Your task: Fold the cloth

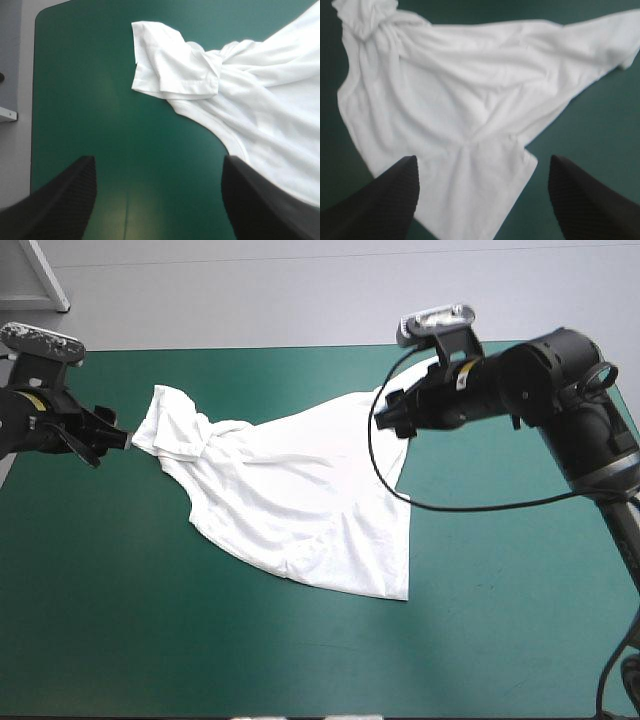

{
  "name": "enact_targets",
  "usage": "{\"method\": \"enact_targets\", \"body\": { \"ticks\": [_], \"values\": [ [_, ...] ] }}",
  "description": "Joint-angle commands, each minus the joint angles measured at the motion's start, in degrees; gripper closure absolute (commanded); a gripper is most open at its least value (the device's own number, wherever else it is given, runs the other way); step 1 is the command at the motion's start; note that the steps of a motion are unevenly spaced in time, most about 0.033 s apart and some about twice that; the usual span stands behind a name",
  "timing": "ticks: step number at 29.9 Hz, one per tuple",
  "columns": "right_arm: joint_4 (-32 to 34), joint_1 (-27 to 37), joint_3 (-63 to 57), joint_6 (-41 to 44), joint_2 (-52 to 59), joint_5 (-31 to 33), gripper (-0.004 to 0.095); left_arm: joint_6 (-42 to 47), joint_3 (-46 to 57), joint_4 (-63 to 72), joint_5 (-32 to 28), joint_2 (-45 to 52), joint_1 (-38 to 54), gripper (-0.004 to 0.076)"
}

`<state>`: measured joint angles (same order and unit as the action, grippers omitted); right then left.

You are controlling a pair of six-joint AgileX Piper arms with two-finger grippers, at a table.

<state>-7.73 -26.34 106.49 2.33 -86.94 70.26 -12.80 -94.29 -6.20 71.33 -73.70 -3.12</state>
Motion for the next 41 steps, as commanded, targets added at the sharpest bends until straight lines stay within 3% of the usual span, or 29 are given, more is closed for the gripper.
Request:
{"method": "enact_targets", "body": {
  "ticks": [1,9,15,24,26,32,41],
  "values": [
    [-2.6,0.2,-9.4,-1.3,6.3,-3.3,0.0237,1.8,2.3,-4.6,1.1,1.3,-0.3,0.0232],
    [-3.6,0.2,-28.1,-2.3,14.4,-6.9,0.0237,7.7,9.4,-7.0,-16.6,-0.2,-0.3,0.0232],
    [-3.5,0.2,-34.4,-2.3,17.6,-7.6,0.0237,9.5,9.4,-7.6,-19.3,-7.8,-0.3,0.0232],
    [-4.0,-2.9,-36.8,-1.1,17.9,-6.3,0.0237,23.1,9.1,-13.5,-32.6,-19.6,4.9,0.0234],
    [-3.6,-5.4,-36.8,0.2,17.9,-6.9,0.0238,22.1,9.1,-7.2,-35.5,-21.1,8.4,0.0234],
    [-1.0,-12.2,-36.8,4.0,17.7,-10.8,0.0237,7.9,8.3,10.3,-40.9,-27.1,13.5,0.0234],
    [1.3,-17.7,-36.8,7.4,17.5,-11.7,0.0238,5.5,-0.9,11.2,-40.5,-39.2,13.4,0.0234]
  ]
}}
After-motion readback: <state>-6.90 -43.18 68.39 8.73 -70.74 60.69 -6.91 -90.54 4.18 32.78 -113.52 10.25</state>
